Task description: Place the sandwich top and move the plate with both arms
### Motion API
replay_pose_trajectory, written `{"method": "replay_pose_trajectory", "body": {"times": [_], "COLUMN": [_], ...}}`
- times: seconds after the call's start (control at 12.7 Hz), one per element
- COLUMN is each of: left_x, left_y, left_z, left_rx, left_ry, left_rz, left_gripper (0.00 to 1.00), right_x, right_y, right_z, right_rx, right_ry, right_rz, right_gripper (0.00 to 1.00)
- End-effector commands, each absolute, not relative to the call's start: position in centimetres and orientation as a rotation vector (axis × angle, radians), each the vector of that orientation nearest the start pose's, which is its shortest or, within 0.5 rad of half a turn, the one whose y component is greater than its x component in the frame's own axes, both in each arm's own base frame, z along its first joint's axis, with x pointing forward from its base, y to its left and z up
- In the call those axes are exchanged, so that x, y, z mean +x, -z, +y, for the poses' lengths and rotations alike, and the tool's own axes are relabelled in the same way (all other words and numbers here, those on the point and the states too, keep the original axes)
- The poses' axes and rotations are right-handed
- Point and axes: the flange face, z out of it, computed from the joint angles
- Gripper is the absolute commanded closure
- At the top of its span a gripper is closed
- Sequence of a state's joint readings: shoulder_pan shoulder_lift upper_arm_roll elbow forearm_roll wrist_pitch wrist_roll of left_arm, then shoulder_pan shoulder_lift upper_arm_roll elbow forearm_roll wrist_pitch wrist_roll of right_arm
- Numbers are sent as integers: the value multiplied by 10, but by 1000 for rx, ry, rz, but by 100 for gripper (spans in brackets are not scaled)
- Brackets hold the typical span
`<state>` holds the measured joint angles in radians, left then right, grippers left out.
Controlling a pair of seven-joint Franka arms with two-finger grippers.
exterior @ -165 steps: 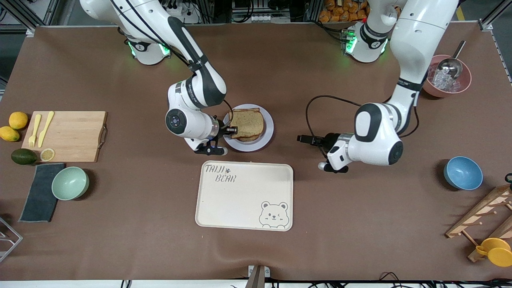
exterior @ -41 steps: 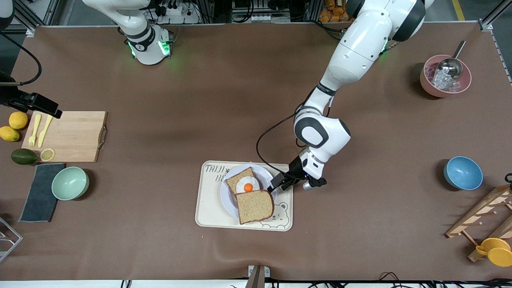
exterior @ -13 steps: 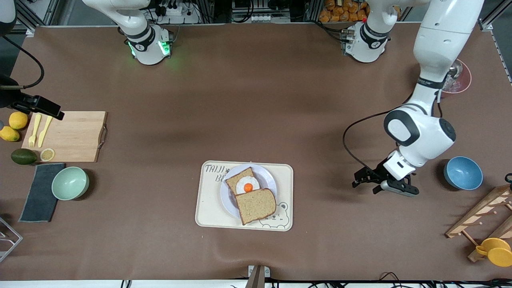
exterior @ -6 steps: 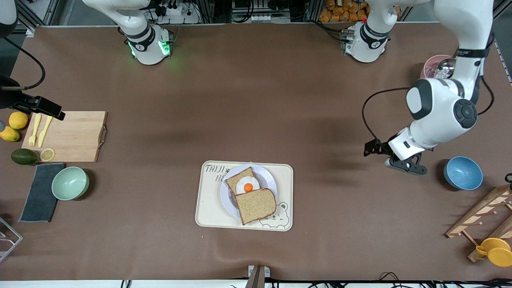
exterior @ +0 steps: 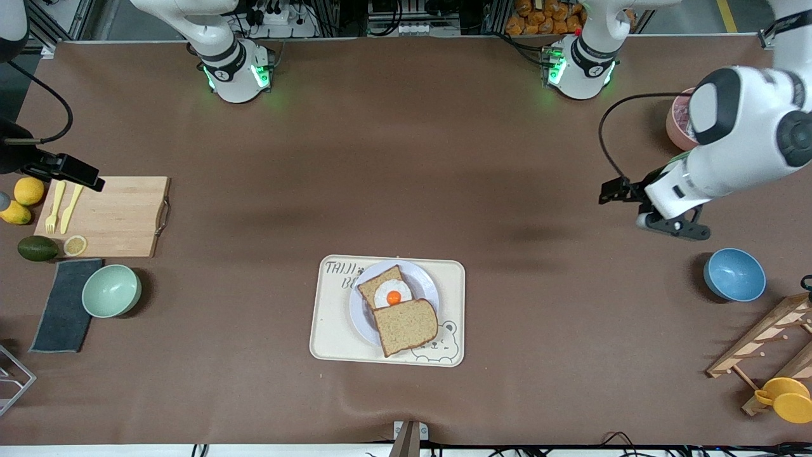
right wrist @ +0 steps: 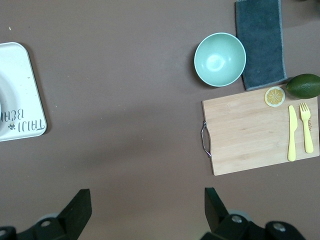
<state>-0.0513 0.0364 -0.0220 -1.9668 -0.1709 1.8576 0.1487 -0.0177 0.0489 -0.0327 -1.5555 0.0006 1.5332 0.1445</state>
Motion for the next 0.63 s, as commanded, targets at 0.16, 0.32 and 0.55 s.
{"method": "replay_pose_trajectory", "body": {"times": [0.16,0.32,0.55], "left_x": [550,553,558], "left_y": [-537,-556,-571], "left_z": [-32,-27,-20], "left_rx": [-3151,-3130,-3133], "left_ry": [-198,-117,-72], "left_rz": [3,1,82], "left_gripper": [0,0,0], "right_x": [563,563,563], "right_y": [-602,-602,-602], "right_z": [-27,-28,-28], "right_rx": [-3115,-3115,-3115], "right_ry": [-121,-121,-121], "right_rz": [314,316,316], "right_gripper": [0,0,0]}}
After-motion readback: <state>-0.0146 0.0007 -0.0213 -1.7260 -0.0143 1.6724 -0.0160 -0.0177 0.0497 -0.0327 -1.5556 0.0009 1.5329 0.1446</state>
